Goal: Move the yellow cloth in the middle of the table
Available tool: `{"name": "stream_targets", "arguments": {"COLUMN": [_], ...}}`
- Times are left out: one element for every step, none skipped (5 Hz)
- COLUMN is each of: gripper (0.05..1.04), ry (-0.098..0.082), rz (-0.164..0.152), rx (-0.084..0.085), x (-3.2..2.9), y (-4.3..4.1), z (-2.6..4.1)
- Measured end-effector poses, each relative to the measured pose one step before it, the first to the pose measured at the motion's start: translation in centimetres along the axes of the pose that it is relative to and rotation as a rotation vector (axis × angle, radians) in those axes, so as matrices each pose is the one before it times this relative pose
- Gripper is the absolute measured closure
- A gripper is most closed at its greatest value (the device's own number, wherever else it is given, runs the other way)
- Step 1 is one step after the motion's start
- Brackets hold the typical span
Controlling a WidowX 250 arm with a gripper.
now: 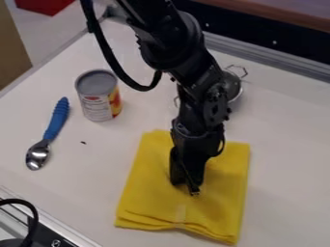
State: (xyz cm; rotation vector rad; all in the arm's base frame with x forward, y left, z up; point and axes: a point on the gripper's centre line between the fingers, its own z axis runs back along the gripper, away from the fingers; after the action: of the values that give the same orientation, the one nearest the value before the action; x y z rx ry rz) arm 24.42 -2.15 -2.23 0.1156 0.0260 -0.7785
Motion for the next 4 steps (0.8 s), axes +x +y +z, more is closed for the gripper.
{"name": "stream_targets", "arguments": {"gripper": [1.031,1.031,1.013,0.875], "ry": [-0.0126,-0.0077,-0.0146,-0.0592], "rz": [-0.0616,0.0076,0.0636,0.1955], "rx": [0.0182,0.0036,0.0045,-0.0448], "x": [-0.988,-1.181,0.205,1.057], "y": [0.377,0.308,0.153,0.873], "z": [-0.247,-0.076,0.012,1.093]}}
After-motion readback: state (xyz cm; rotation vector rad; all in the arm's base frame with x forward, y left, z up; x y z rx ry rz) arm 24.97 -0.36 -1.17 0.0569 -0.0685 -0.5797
